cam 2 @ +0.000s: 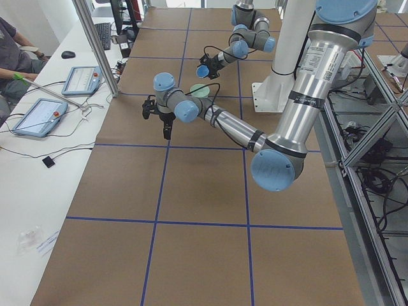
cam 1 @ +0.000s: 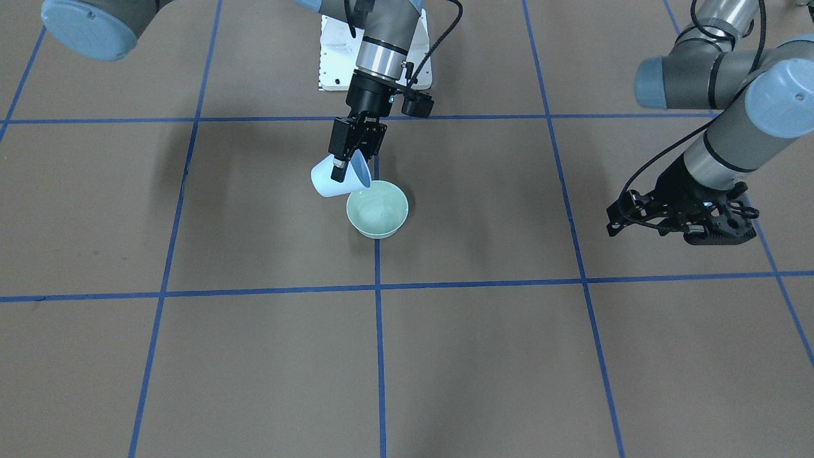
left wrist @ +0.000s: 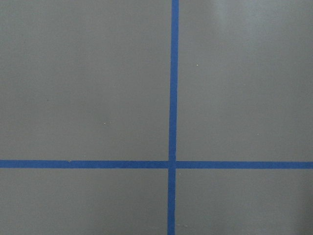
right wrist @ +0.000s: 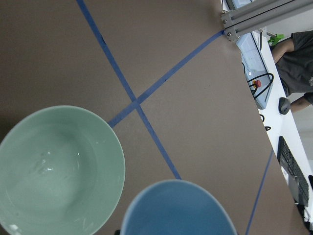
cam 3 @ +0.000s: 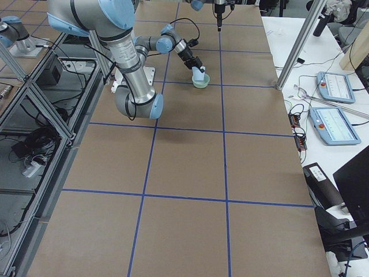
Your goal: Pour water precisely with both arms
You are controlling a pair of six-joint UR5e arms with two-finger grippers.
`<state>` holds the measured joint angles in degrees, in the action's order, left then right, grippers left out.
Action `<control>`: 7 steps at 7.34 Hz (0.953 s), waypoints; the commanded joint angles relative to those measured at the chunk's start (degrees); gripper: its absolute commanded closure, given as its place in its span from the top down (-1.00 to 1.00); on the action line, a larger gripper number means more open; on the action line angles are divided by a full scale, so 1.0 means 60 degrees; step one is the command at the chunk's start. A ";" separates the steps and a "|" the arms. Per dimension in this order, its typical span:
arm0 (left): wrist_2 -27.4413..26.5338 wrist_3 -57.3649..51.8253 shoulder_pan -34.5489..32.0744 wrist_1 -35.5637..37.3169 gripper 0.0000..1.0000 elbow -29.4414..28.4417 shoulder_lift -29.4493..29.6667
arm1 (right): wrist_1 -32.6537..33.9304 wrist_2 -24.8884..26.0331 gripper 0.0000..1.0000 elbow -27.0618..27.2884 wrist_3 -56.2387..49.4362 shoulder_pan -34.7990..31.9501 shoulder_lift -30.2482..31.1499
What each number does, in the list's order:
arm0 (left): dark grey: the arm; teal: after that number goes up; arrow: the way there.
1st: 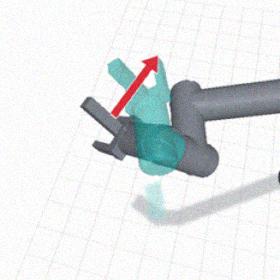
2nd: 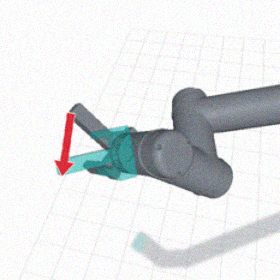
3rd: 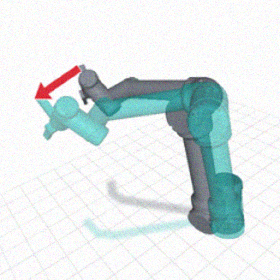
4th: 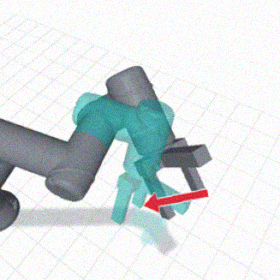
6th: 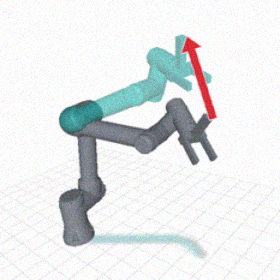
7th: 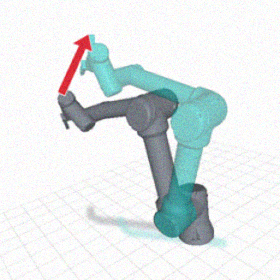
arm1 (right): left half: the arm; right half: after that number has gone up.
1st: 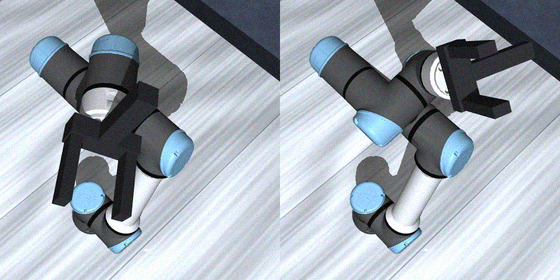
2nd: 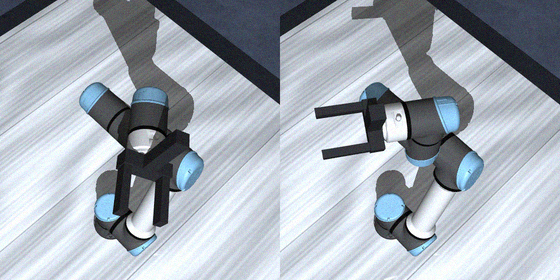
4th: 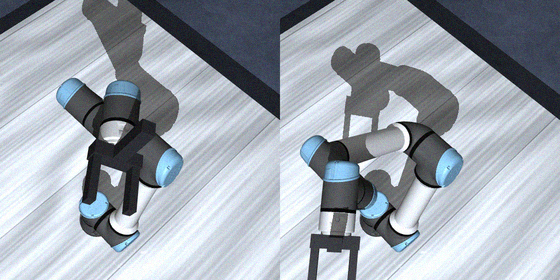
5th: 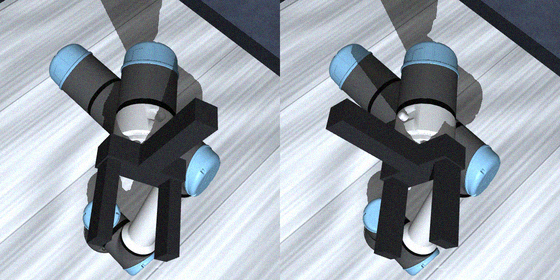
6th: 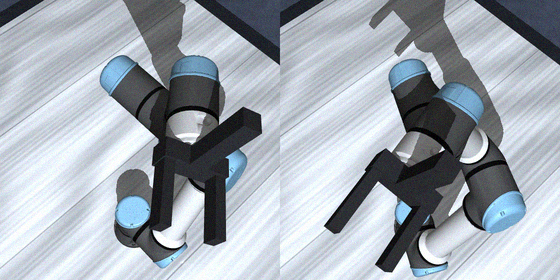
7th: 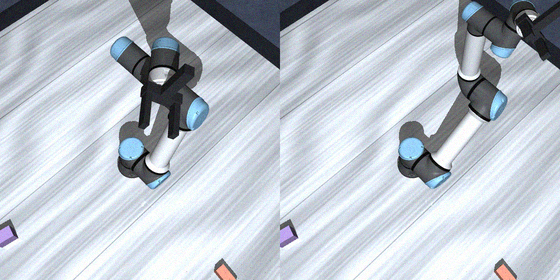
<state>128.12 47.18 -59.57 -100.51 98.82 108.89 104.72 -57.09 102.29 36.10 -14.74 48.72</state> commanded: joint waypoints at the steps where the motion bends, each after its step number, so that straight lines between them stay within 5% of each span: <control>1: -0.0011 0.0046 -0.0004 0.0066 1.00 0.0359 -0.0028 | -0.3202 -0.0692 0.13 0.0788 0.2041 -0.0544 0.1860; 3: -0.0011 0.0061 0.0010 0.0066 1.00 0.0390 -0.0043 | -0.5492 -0.1149 0.13 0.1566 0.3832 -0.1087 0.3737; 7: -0.0011 0.0061 0.0011 0.0066 1.00 0.0390 -0.0014 | -0.6028 0.0081 0.12 0.2432 0.7293 -0.1498 0.6316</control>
<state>128.06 47.55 -59.50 -100.11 101.16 108.79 69.06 -58.09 115.81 74.33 -23.17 81.88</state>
